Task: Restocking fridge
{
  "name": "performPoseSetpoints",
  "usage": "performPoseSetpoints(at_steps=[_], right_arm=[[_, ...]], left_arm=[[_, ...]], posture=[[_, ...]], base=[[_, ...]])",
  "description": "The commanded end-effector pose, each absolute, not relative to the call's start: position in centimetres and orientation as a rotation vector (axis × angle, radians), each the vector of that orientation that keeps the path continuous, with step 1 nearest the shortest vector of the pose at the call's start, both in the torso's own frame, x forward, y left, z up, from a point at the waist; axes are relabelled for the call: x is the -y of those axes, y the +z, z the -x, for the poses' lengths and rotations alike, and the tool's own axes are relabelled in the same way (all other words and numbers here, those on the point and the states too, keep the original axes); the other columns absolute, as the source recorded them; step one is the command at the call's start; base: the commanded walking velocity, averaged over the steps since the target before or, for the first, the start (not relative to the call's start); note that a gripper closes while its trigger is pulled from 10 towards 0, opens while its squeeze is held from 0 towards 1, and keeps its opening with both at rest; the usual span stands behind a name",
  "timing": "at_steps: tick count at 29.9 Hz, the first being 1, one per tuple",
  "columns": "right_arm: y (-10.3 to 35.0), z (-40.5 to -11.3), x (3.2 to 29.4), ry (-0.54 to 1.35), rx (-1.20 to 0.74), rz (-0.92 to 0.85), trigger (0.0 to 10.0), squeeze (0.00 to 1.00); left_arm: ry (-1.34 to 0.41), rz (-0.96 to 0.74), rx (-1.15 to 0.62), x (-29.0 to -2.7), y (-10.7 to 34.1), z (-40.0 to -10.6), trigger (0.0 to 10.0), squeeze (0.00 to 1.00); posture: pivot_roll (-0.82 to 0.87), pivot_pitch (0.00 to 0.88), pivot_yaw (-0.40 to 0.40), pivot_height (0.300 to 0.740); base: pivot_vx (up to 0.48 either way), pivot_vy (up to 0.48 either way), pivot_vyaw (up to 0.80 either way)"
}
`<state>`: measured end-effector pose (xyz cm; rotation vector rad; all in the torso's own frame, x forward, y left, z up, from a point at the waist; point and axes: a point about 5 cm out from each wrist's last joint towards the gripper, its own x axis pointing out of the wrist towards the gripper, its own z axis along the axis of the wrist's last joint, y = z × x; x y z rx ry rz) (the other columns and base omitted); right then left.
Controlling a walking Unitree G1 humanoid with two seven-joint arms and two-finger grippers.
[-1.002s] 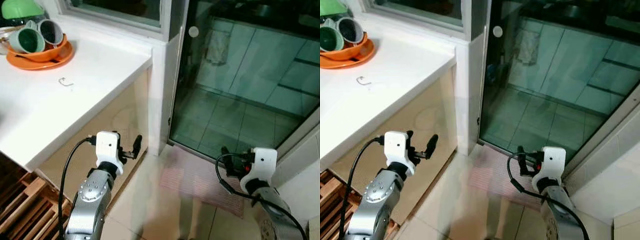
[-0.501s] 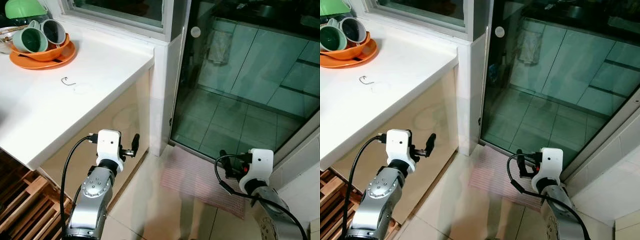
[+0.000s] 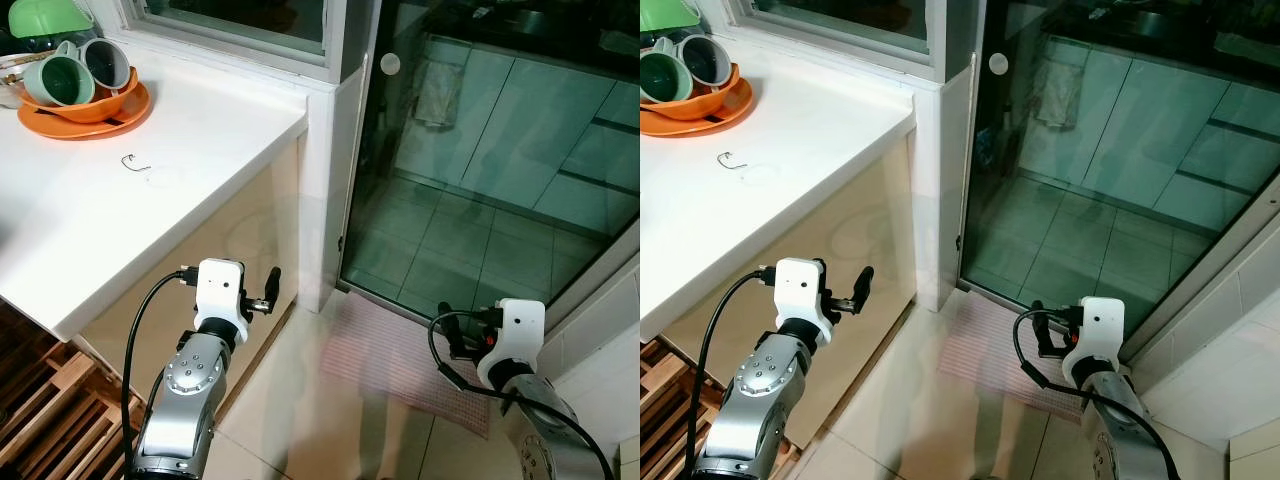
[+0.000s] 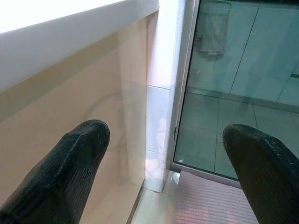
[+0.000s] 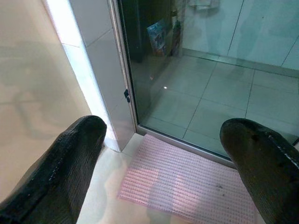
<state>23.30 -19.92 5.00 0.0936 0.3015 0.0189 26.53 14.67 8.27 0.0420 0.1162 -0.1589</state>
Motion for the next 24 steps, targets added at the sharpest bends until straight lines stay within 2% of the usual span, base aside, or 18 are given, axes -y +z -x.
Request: performPoseSetpoints(at_steps=[1,13,17,24], right_arm=[[5.2,-23.5,20.0,0.021,-0.296,-0.085,10.0,0.15],[5.3,-23.6,19.9,0.034,-0.293,-0.091,10.0,0.15],[5.5,-24.4,18.9,0.125,-0.267,-0.089,10.0,0.15],[5.3,-24.8,18.7,0.158,-0.289,-0.090,10.0,0.15]], left_arm=[[-0.163,-0.052,-0.122,-14.5,8.1,-26.7,10.0,0.00],[-0.167,-0.058,-0.116,-14.5,8.2,-26.8,10.0,0.00],[-0.146,0.135,-0.223,-14.2,7.0,-26.8,10.0,0.00],[-0.180,0.084,-0.208,-13.9,7.1,-27.0,10.0,0.00]], posture=[[-0.06,0.000,-0.030,0.740],[-0.06,0.000,-0.030,0.740],[-0.05,0.000,-0.025,0.740],[-0.05,0.000,-0.040,0.740]], base=[[0.000,0.000,0.00],[0.000,0.000,0.00],[0.000,0.000,0.00],[0.000,0.000,0.00]])
